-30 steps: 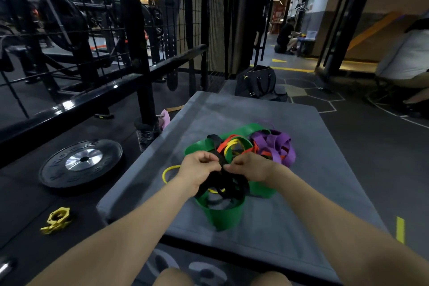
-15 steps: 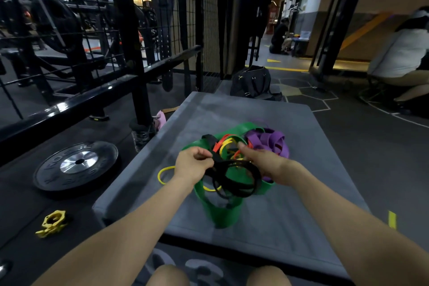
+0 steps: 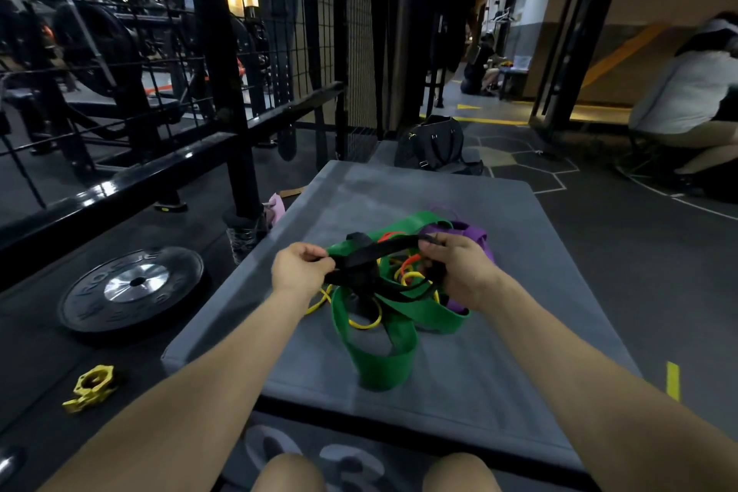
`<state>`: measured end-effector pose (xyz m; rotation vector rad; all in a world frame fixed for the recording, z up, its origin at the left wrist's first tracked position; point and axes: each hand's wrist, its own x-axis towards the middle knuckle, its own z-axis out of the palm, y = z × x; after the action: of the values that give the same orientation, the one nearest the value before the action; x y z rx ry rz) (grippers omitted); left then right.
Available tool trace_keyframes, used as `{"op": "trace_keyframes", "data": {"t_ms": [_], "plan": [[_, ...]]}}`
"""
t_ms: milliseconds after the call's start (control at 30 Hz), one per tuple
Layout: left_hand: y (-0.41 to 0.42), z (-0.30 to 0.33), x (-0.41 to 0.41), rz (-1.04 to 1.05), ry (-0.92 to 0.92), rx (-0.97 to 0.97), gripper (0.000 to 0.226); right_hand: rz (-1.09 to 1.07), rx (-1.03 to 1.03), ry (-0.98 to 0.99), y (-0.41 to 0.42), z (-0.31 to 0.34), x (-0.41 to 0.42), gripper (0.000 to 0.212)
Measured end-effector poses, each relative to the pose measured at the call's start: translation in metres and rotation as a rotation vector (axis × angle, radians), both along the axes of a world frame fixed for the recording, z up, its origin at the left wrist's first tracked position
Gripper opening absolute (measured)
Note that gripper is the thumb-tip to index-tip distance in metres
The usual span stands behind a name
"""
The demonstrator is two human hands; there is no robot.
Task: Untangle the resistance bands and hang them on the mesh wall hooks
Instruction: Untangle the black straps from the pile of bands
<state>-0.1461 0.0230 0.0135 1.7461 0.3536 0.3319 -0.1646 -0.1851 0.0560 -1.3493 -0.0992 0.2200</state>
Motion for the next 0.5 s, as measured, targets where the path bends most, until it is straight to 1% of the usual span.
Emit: {"op": "trace_keyframes", "data": {"t_ms": [67, 133, 200, 233, 267, 300, 333, 367, 400, 433, 500], "plan": [[0.004, -0.003, 0.001, 0.009, 0.024, -0.044, 0.028, 0.010, 0.031, -0.005, -0.001, 0.000, -0.004, 0.023], [0.005, -0.004, -0.002, 0.001, 0.038, -0.069, 0.028, 0.018, -0.065, 0.002, -0.001, 0.002, -0.004, 0.021], [0.000, -0.005, -0.006, -0.040, 0.029, -0.071, 0.028, 0.054, -0.230, 0.079, -0.001, 0.001, 0.002, 0.013], [-0.004, -0.005, -0.010, -0.067, 0.017, -0.077, 0.029, 0.072, -0.330, 0.130, 0.000, 0.002, 0.004, 0.018], [-0.008, -0.005, -0.012, -0.091, 0.010, -0.076, 0.030, 0.082, -0.459, 0.142, 0.000, 0.002, 0.005, 0.027], [-0.011, -0.006, -0.015, -0.112, 0.009, -0.066, 0.030, 0.101, -0.631, 0.089, 0.001, 0.002, 0.005, 0.032], [-0.012, -0.008, -0.016, -0.127, 0.011, -0.055, 0.030, 0.125, -0.786, -0.006, 0.004, 0.001, 0.003, 0.031], [-0.012, -0.010, -0.017, -0.145, 0.013, -0.056, 0.030, 0.157, -0.880, -0.108, 0.007, 0.000, 0.002, 0.028], [-0.012, -0.013, -0.017, -0.160, 0.019, -0.057, 0.028, 0.179, -0.905, -0.186, 0.012, -0.001, 0.000, 0.026], [-0.011, -0.014, -0.017, -0.175, 0.023, -0.043, 0.025, 0.195, -0.878, -0.214, 0.016, -0.002, -0.001, 0.024], [-0.010, -0.015, -0.019, -0.196, 0.030, 0.009, 0.022, 0.226, -0.702, -0.195, 0.023, -0.004, -0.002, 0.020]]}}
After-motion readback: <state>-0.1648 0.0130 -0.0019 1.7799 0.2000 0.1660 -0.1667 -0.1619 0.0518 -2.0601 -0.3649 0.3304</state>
